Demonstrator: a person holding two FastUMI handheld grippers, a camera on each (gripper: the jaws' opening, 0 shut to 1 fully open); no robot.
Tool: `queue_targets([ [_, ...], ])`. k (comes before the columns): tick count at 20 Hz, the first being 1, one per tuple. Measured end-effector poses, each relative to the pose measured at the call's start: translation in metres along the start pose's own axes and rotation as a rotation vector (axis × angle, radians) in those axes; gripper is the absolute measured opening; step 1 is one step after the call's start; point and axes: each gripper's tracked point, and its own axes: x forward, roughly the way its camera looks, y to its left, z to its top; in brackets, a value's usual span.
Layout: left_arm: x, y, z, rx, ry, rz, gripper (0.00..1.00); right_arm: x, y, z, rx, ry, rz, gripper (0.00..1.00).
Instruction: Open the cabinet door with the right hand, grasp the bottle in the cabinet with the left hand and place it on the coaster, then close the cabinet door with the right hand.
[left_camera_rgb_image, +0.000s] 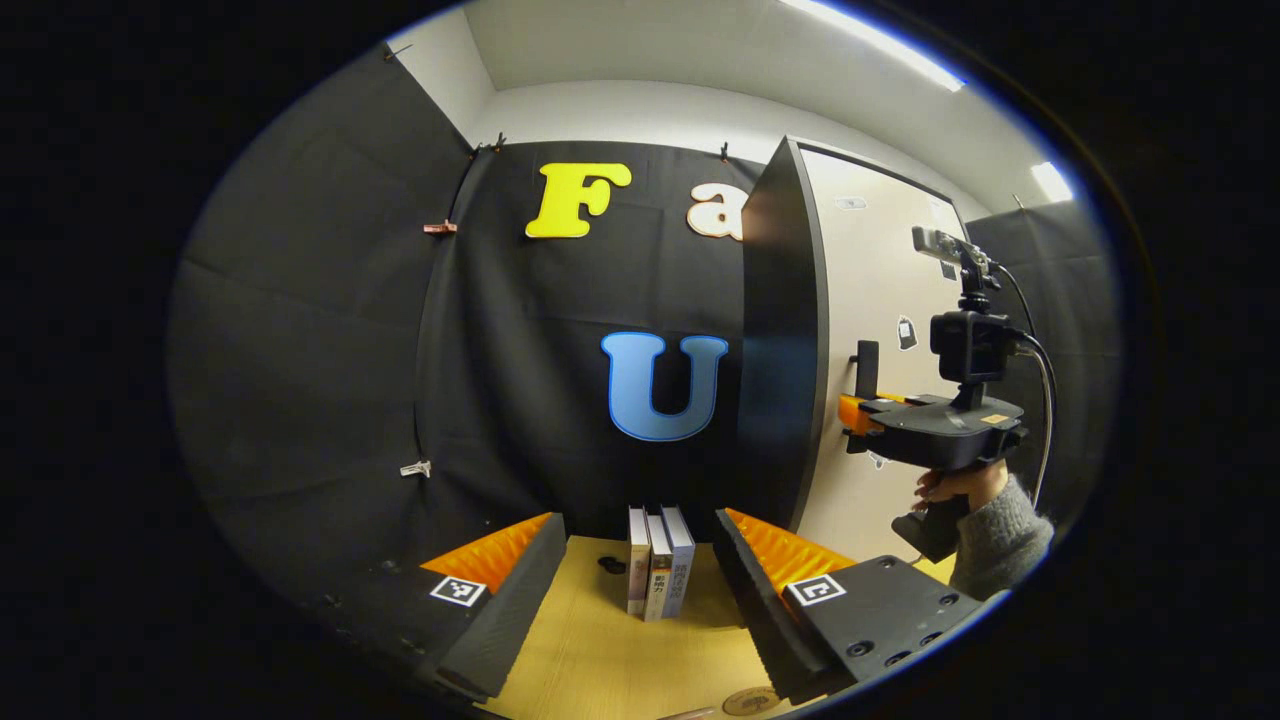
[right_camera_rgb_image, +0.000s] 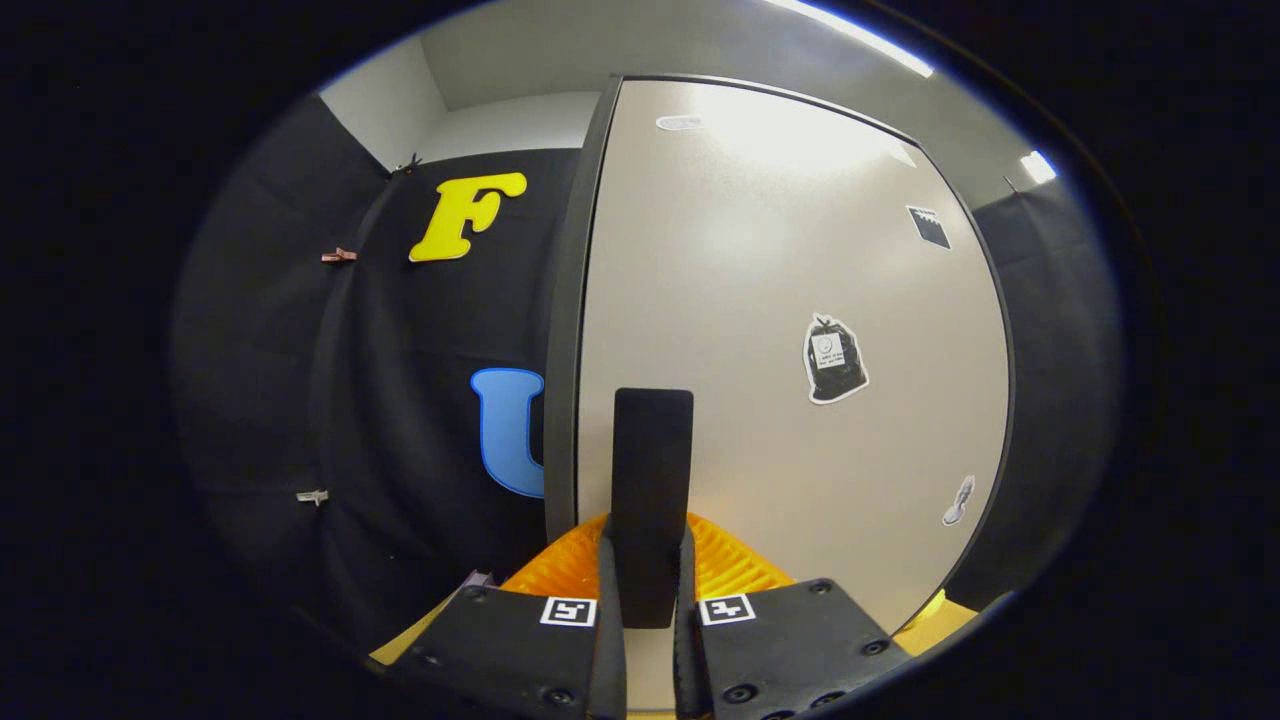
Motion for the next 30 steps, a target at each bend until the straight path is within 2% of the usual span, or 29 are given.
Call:
queue_targets([
  [1, -0.003, 0.001, 0.002, 0.0, -0.001, 0.003, 0.93, -0.002, -0.001, 0.001, -0.005, 0.013, 0.002, 0.13],
  [4, -0.01, 0.003, 0.007, 0.017, -0.017, 0.01, 0.93, -0.014, -0.001, 0.002, -0.014, 0.034, 0.023, 0.13],
  [9, -0.028, -0.013, 0.012, 0.022, -0.029, -0.012, 0.93, -0.068, -0.013, 0.007, -0.022, 0.063, 0.079, 0.13],
  [15, -0.04, -0.054, 0.021, 0.043, -0.04, -0.075, 0.93, -0.135, -0.047, 0.015, -0.025, 0.079, 0.138, 0.13],
  [19, -0.046, -0.087, 0.023, 0.052, -0.042, -0.143, 0.93, -0.174, -0.074, 0.017, -0.012, 0.093, 0.149, 0.13],
  [20, -0.047, -0.097, 0.022, 0.049, -0.04, -0.168, 0.91, -0.183, -0.079, 0.018, -0.012, 0.097, 0.145, 0.13],
  [24, -0.047, -0.13, 0.025, 0.052, -0.047, -0.258, 0.93, -0.204, -0.099, 0.023, -0.019, 0.11, 0.115, 0.13],
  [30, -0.039, -0.188, 0.026, 0.034, -0.047, -0.422, 0.93, -0.243, -0.157, 0.029, -0.029, 0.117, -0.002, 0.12],
])
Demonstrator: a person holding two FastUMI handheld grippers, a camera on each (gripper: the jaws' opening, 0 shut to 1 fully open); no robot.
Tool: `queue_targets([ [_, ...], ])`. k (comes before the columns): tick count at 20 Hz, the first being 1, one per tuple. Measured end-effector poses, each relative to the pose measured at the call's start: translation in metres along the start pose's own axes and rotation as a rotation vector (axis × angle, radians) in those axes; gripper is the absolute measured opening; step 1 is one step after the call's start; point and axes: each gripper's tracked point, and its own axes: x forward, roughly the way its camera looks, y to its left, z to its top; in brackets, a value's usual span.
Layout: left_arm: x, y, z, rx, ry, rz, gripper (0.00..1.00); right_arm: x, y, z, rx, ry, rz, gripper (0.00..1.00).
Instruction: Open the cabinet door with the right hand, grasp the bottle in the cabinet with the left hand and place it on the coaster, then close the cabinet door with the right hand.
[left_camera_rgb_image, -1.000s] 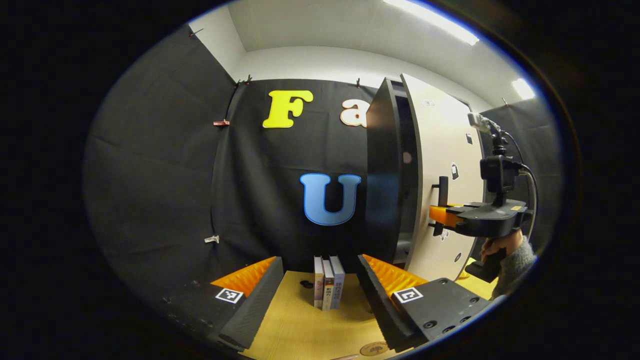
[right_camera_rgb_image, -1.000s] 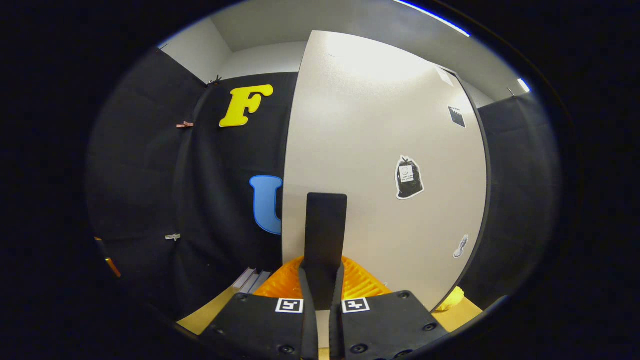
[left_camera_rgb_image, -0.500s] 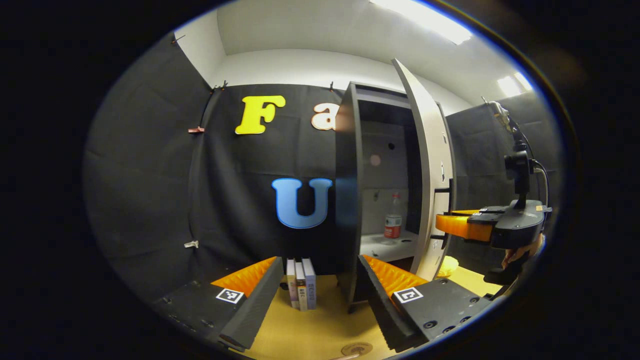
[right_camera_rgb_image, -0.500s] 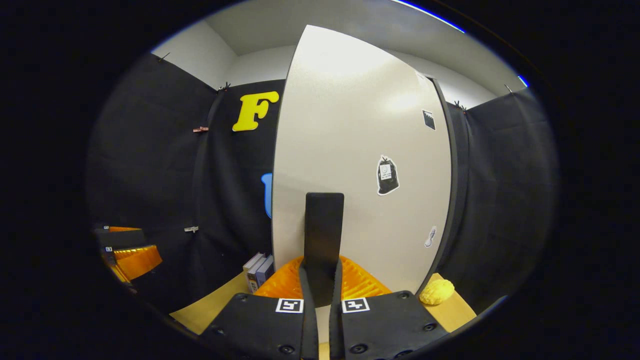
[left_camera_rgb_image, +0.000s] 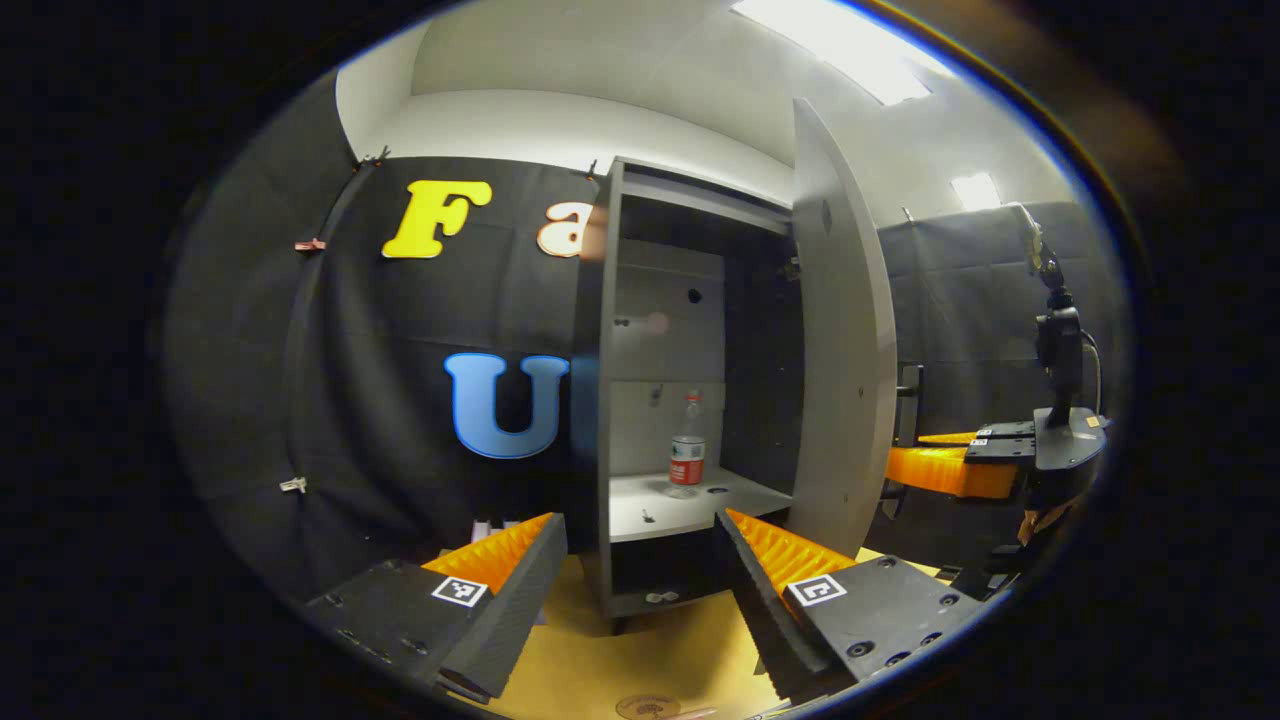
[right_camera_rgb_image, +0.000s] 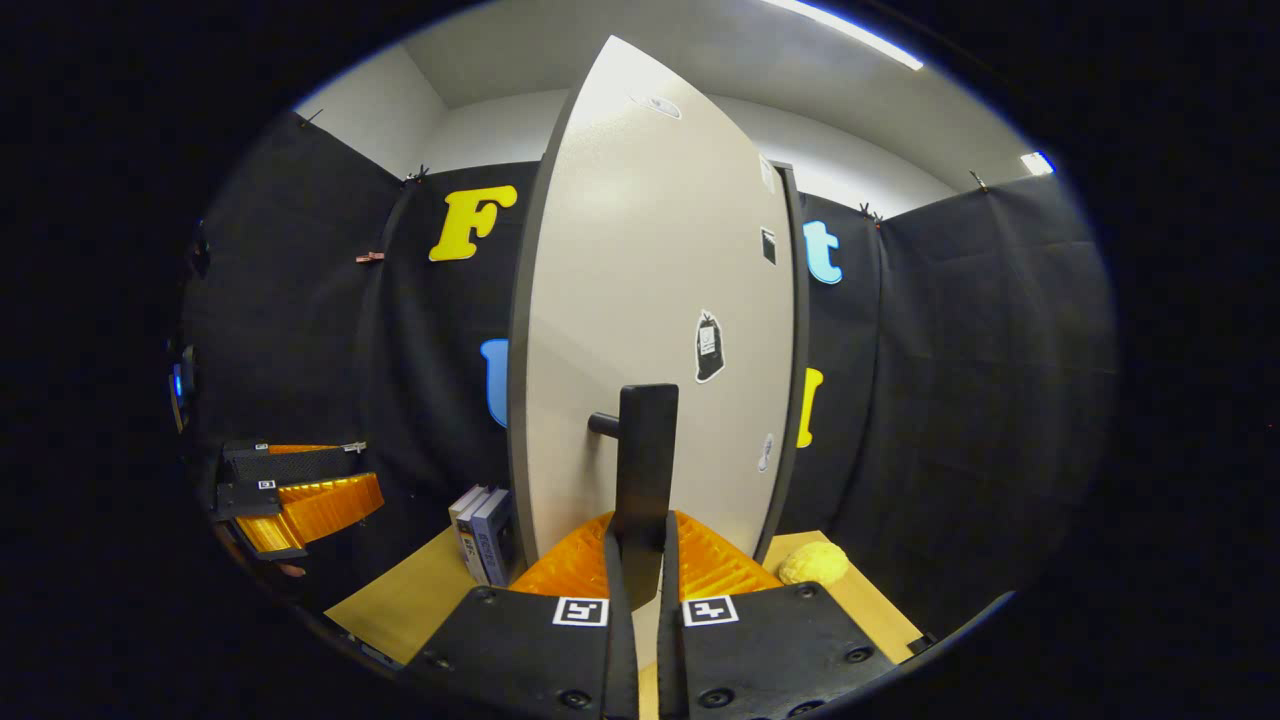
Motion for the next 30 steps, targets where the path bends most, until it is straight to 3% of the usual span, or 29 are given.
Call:
queue_targets([
  [5, 0.03, -0.041, 0.002, -0.008, -0.012, -0.1, 0.93, -0.025, -0.054, 0.001, -0.071, -0.003, -0.133, 0.11],
  [7, 0.043, -0.054, 0.0, -0.012, -0.004, -0.122, 0.93, -0.032, -0.075, 0.005, -0.074, -0.003, -0.165, 0.11],
  [8, 0.048, -0.059, 0.0, -0.015, -0.003, -0.128, 0.93, -0.037, -0.087, 0.004, -0.05, 0.001, -0.173, 0.05],
  [12, 0.079, -0.076, -0.003, -0.025, 0.005, -0.124, 0.93, -0.045, -0.13, 0.003, 0.001, -0.008, -0.193, 0.05],
  [25, 0.175, -0.093, -0.015, -0.019, 0.022, 0.005, 0.93, -0.049, -0.195, 0.004, 0.09, -0.014, -0.067, 0.05],
  [30, 0.214, -0.085, -0.02, -0.012, 0.03, 0.053, 0.93, -0.059, -0.207, 0.007, 0.066, -0.038, -0.078, 0.05],
])
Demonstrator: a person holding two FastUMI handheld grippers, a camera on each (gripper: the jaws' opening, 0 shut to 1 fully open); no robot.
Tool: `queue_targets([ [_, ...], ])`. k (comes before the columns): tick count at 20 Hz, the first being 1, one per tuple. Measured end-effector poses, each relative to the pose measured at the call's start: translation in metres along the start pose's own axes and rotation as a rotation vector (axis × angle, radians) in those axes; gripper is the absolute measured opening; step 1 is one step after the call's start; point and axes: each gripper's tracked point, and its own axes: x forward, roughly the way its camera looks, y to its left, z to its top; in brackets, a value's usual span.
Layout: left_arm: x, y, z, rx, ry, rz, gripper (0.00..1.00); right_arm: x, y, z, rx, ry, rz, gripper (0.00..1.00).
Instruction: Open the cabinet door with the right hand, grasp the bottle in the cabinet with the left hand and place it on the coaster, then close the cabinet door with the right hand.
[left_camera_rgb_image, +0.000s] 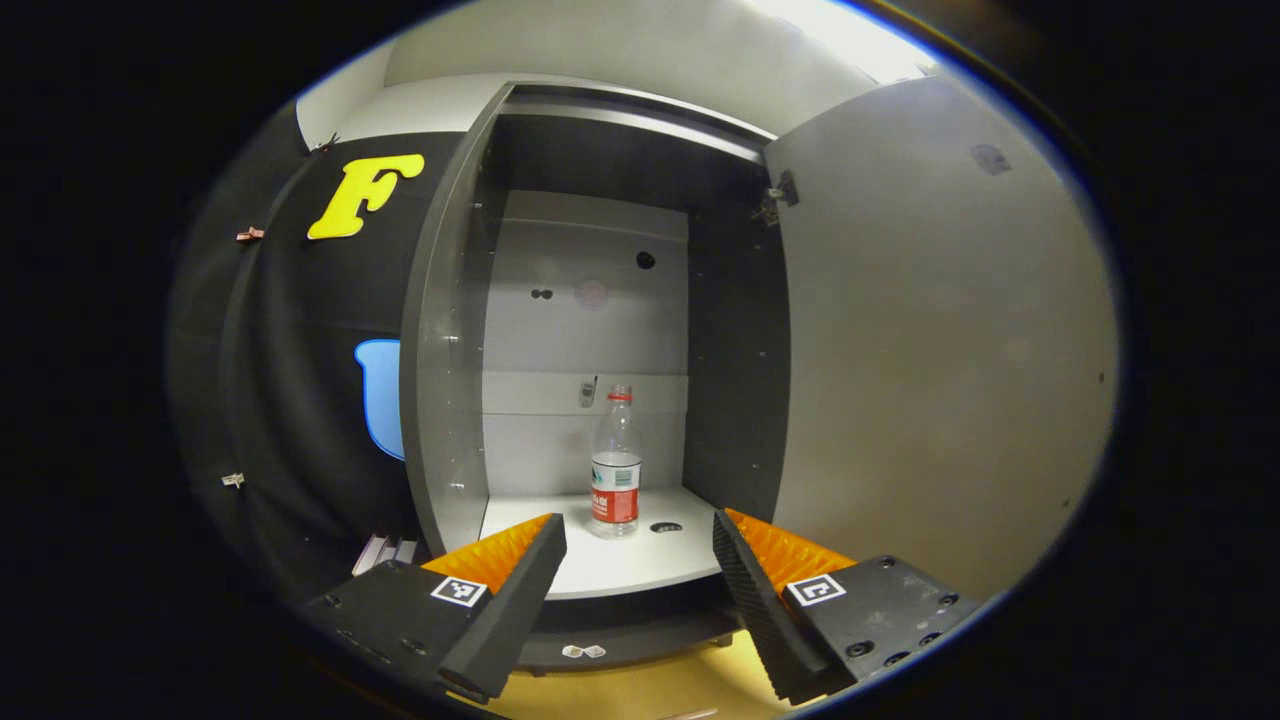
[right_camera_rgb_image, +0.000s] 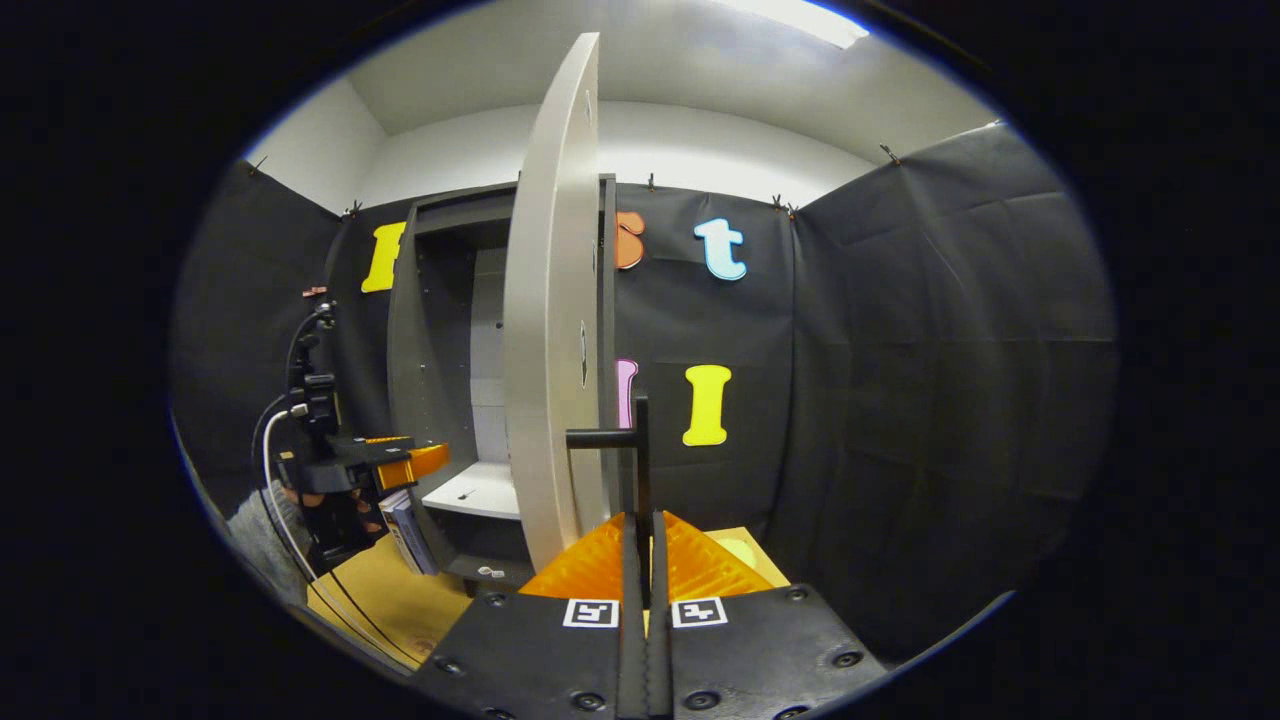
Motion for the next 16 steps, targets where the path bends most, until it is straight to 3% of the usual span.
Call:
queue_targets([
  [2, 0.018, 0.001, -0.005, -0.016, 0.005, 0.005, 0.93, -0.011, -0.001, 0.002, -0.009, -0.006, 0.016, 0.05],
  [6, 0.053, 0.005, -0.012, 0.002, 0.02, 0.024, 0.93, -0.031, -0.018, 0.005, -0.05, -0.017, -0.028, 0.05],
  [10, 0.091, 0.012, -0.024, -0.014, 0.029, 0.037, 0.93, -0.034, -0.064, 0.002, -0.066, -0.017, -0.184, 0.01],
  [11, 0.101, 0.013, -0.025, -0.009, 0.027, 0.037, 0.93, -0.031, -0.075, 0.002, -0.072, -0.02, -0.222, 0.05],
  [15, 0.14, 0.014, -0.033, 0.025, 0.025, 0.037, 0.93, -0.015, -0.116, -0.003, -0.098, -0.02, -0.345, 0.05],
  [16, 0.148, 0.014, -0.037, 0.017, 0.028, 0.039, 0.93, -0.016, -0.124, 0.0, -0.111, -0.026, -0.369, 0.13],
])
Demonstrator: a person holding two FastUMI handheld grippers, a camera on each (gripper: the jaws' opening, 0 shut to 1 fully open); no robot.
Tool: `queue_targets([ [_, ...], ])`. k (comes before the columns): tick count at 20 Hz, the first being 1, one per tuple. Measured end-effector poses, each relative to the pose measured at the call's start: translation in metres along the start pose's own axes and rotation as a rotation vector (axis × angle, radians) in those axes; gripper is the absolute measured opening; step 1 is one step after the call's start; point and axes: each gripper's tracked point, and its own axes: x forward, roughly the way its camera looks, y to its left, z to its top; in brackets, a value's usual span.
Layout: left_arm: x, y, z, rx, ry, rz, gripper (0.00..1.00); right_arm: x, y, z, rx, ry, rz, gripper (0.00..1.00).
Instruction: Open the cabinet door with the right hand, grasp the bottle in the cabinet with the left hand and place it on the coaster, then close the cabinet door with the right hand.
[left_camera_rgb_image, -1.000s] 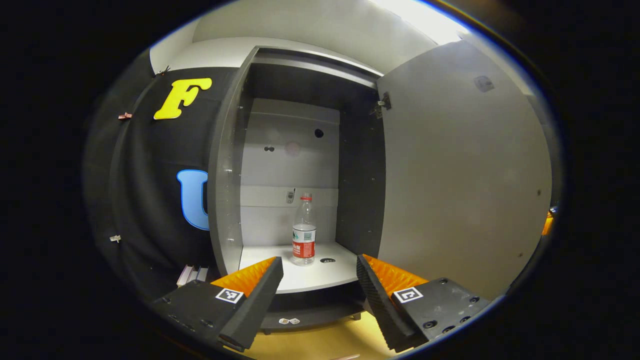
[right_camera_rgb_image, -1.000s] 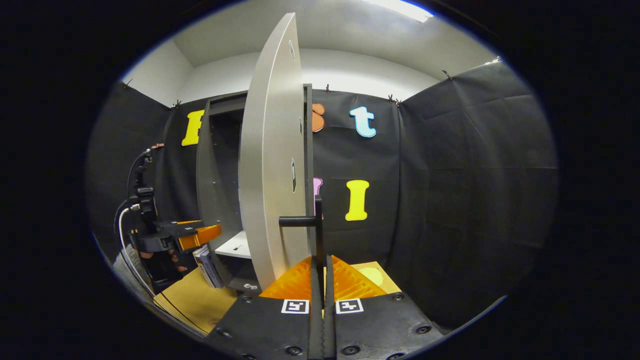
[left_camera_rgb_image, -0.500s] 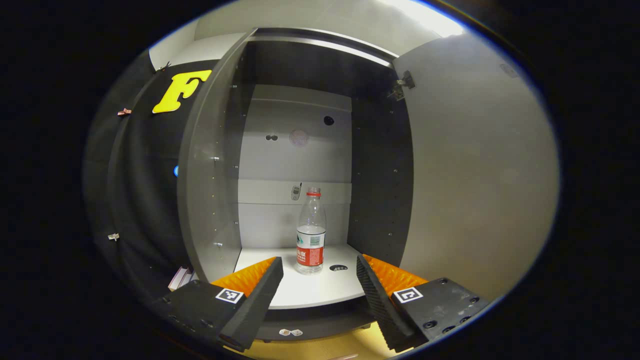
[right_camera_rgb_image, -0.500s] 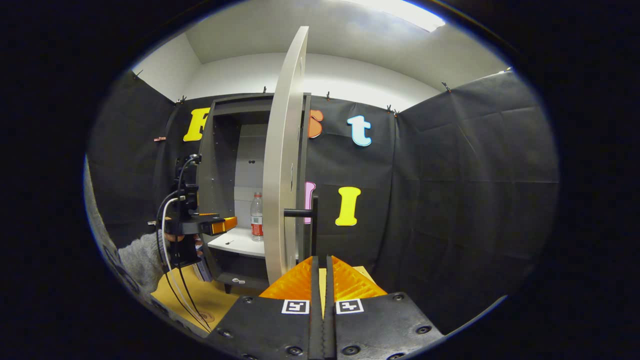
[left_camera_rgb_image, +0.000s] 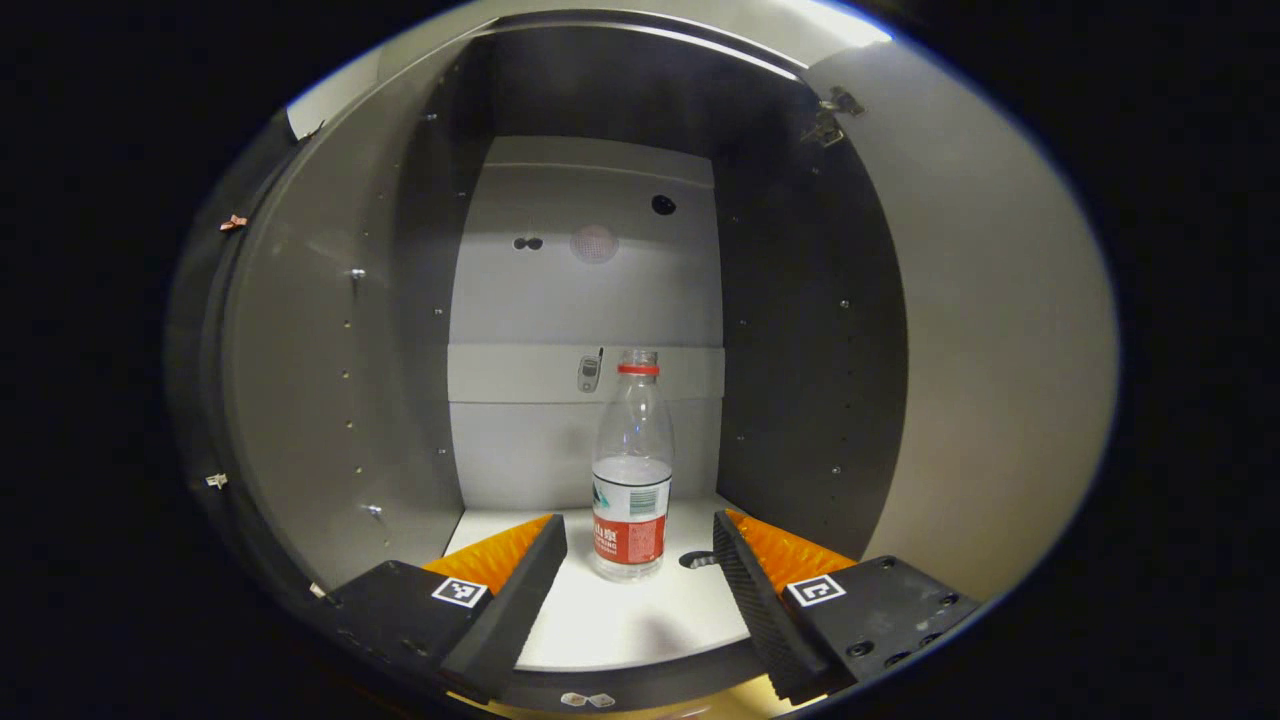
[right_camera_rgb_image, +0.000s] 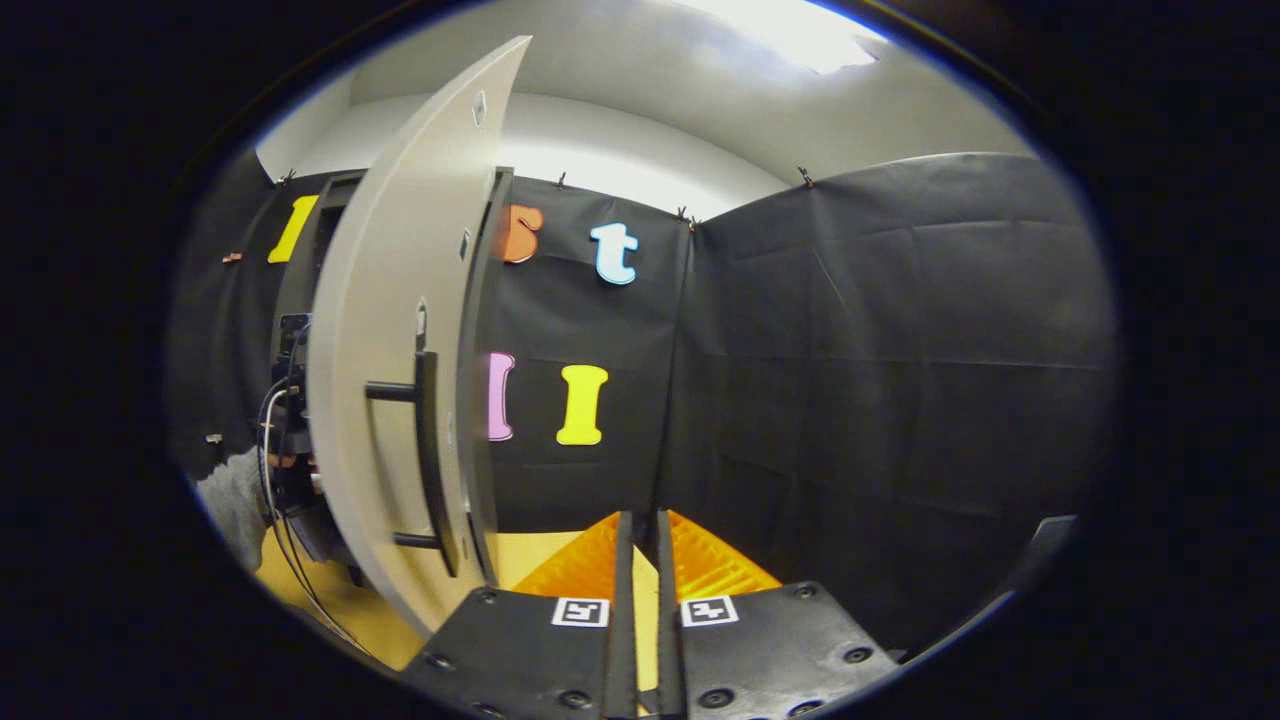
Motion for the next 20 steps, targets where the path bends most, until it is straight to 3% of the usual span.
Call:
queue_targets([
  [1, 0.006, 0.0, -0.003, -0.005, 0.0, 0.005, 0.93, 0.006, -0.006, -0.002, -0.008, -0.013, -0.019, 0.2],
  [4, 0.033, 0.004, -0.009, 0.02, 0.005, 0.032, 0.93, 0.039, -0.03, 0.006, 0.017, -0.072, -0.073, 0.64],
  [6, 0.048, 0.002, -0.013, -0.016, 0.021, 0.034, 0.93, 0.063, -0.051, 0.009, 0.032, -0.094, -0.118, 0.94],
  [9, 0.066, 0.01, -0.008, -0.096, 0.019, 0.066, 0.93, 0.088, -0.058, 0.006, 0.008, -0.109, -0.115, 0.97],
  [13, 0.078, 0.018, -0.008, -0.054, 0.035, 0.094, 0.93, 0.11, -0.05, -0.008, 0.015, -0.07, -0.05, 0.97],
  [20, 0.103, 0.016, -0.009, -0.035, 0.048, 0.083, 0.93, 0.121, -0.05, -0.02, -0.014, -0.041, -0.042, 0.97],
])
